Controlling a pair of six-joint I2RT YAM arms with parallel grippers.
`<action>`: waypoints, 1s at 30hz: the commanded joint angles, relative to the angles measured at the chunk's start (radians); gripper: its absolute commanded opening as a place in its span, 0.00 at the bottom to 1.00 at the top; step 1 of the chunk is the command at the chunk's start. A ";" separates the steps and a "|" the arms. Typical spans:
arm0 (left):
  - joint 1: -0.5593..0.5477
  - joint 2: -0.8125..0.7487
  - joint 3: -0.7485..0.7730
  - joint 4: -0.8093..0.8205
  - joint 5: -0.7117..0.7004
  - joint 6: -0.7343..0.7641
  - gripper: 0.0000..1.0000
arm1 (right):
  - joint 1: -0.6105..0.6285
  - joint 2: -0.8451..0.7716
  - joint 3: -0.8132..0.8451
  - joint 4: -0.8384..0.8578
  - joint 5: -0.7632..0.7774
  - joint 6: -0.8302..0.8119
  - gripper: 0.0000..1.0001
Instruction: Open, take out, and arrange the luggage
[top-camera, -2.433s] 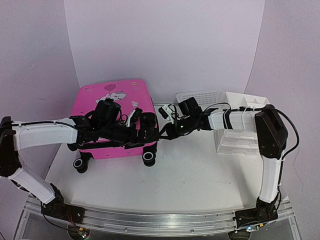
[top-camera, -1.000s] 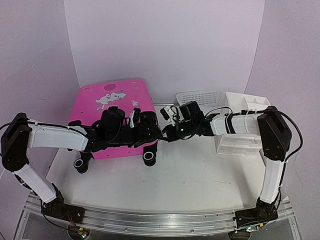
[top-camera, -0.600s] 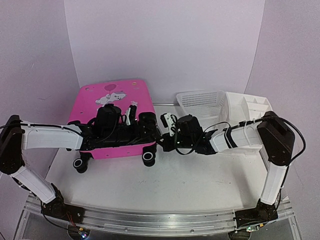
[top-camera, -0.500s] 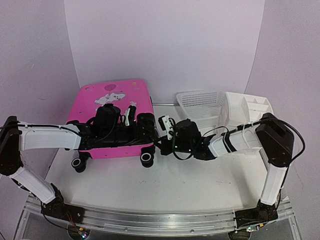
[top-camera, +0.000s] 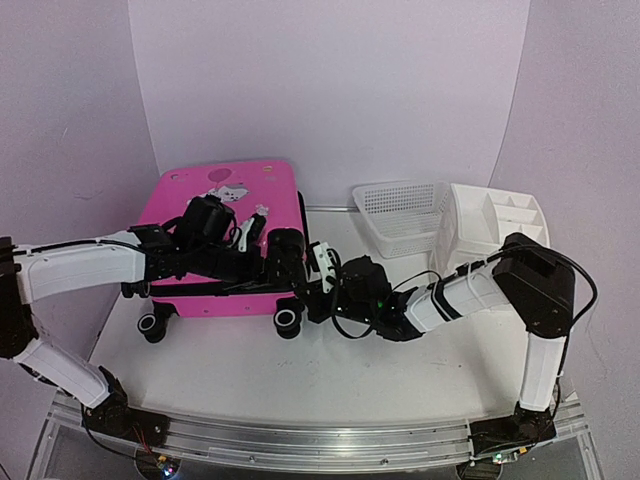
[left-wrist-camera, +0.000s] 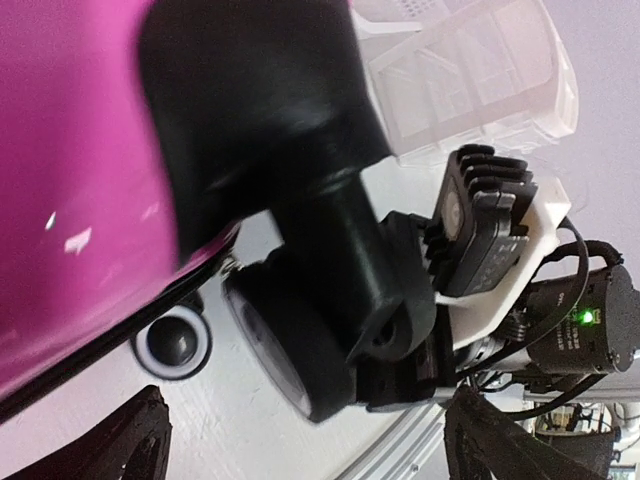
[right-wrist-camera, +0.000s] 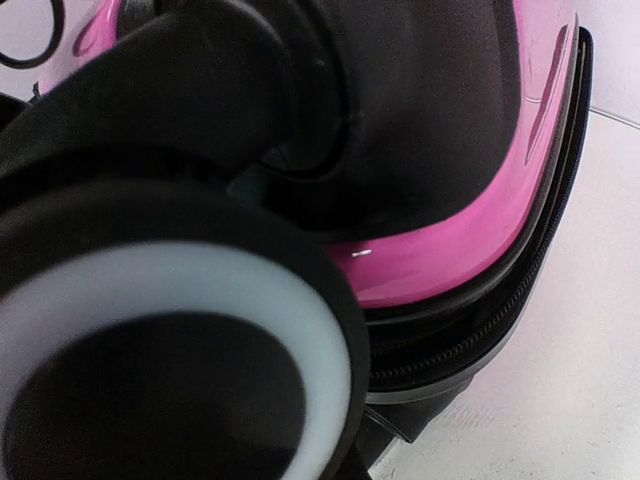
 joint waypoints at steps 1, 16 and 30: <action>0.036 -0.188 0.126 -0.422 -0.136 0.171 0.97 | 0.020 -0.016 0.004 0.127 -0.012 -0.025 0.00; 0.651 -0.454 0.179 -0.942 -0.321 0.271 1.00 | 0.019 -0.047 0.012 0.017 -0.007 -0.111 0.00; 0.773 -0.376 0.004 -0.786 0.113 0.323 0.55 | 0.026 -0.067 0.061 -0.087 -0.023 -0.139 0.00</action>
